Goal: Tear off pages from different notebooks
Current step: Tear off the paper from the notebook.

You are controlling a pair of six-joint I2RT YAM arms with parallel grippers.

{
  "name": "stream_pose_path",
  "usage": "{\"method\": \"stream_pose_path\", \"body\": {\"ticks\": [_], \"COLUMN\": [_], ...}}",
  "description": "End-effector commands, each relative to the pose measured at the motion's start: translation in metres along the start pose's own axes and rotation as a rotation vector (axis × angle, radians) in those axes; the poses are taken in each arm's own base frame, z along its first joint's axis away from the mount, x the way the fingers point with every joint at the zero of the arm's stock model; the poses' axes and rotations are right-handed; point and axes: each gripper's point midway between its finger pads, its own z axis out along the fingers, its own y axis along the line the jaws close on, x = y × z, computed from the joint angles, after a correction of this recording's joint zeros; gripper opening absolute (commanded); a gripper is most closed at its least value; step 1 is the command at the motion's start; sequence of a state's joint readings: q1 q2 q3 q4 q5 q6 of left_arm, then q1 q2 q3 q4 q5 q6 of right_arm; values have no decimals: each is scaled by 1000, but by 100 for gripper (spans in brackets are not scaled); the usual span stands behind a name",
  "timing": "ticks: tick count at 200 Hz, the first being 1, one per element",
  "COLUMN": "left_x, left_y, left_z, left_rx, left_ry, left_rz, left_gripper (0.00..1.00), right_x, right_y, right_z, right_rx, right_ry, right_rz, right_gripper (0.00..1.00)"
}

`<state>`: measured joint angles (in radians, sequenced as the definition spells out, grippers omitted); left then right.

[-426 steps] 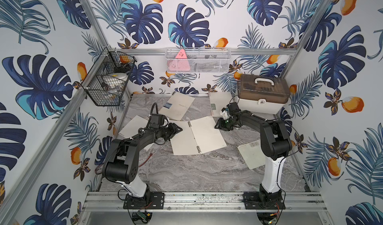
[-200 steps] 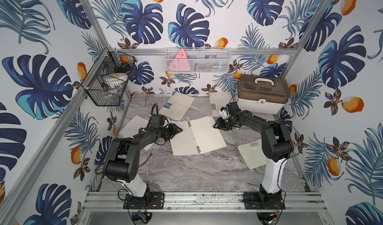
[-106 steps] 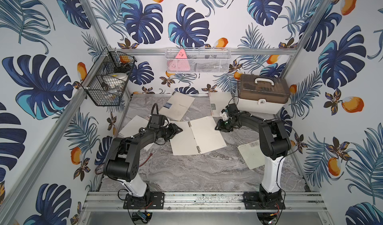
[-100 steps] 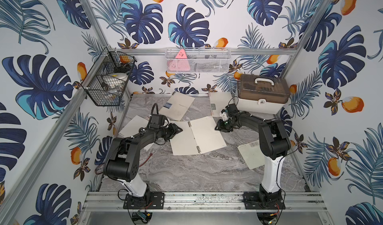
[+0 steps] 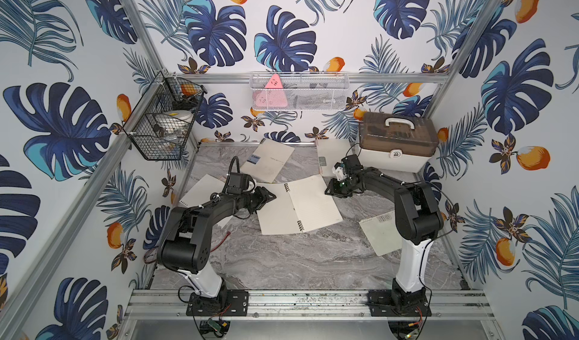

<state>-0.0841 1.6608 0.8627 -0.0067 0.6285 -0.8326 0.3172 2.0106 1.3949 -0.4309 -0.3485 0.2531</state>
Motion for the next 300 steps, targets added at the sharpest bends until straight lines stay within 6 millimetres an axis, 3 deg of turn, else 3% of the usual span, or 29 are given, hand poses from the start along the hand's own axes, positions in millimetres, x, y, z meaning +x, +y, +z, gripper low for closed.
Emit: {"method": "stream_pose_path", "body": {"ticks": [1, 62, 104, 200, 242, 300], "left_x": [-3, -2, -2, -2, -1, -1], "left_y": [-4, -2, -1, 2, 2, 3], "left_z": [0, 1, 1, 4, 4, 5], "left_rx": [16, 14, 8, 7, 4, 4], "left_ry": [-8, -5, -3, 0, 2, 4], "left_rz": [23, 19, 23, 15, 18, 14], "left_gripper": [56, 56, 56, 56, 56, 56], "right_x": [3, 6, 8, 10, 9, 7], "right_y": [1, 6, -11, -8, -20, -13], "right_z": [0, 2, 5, 8, 6, 6], "right_rx": [6, -25, 40, 9, 47, 8], "right_ry": [8, 17, 21, 21, 13, 4], "right_rz": [-2, -4, 17, 16, 34, 28], "right_gripper": [38, 38, 39, 39, 41, 39]}}
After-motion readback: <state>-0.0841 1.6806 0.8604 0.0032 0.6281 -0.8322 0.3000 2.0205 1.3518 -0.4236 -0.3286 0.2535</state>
